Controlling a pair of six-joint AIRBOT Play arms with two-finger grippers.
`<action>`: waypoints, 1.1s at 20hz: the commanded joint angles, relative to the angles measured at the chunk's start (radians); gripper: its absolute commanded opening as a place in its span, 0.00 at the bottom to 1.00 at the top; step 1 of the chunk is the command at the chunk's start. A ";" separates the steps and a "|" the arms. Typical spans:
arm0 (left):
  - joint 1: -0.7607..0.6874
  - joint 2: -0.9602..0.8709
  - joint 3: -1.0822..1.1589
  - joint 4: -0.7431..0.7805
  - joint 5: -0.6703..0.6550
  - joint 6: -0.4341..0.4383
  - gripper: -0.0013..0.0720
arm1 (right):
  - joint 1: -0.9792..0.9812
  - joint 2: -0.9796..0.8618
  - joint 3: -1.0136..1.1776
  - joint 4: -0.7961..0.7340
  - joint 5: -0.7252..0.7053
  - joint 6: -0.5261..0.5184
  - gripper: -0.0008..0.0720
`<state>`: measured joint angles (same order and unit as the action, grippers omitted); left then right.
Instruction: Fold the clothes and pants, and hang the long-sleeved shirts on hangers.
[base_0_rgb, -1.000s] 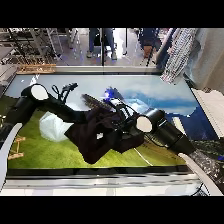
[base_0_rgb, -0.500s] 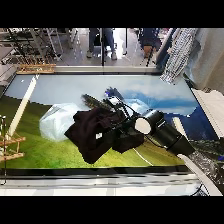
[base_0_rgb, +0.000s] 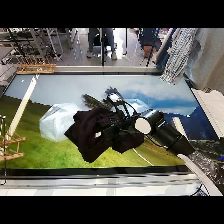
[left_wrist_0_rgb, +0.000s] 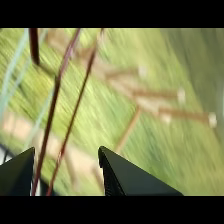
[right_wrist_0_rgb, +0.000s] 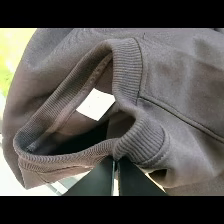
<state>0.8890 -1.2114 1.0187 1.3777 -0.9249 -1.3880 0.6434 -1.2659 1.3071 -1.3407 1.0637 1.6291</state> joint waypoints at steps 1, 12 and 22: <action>-0.003 -0.042 -0.023 -0.018 0.156 -0.006 0.49 | 0.001 0.000 0.000 0.002 -0.007 0.004 0.04; -0.035 -0.043 -0.020 -0.037 0.163 0.030 0.04 | 0.001 0.000 0.000 0.005 -0.009 0.031 0.04; -0.035 0.189 0.134 -0.965 -0.048 0.583 0.04 | 0.002 0.000 0.000 0.020 -0.011 0.028 0.04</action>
<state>0.8536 -1.0676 1.1027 0.8711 -0.8200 -1.1046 0.6437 -1.2659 1.3071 -1.3159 1.0542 1.6585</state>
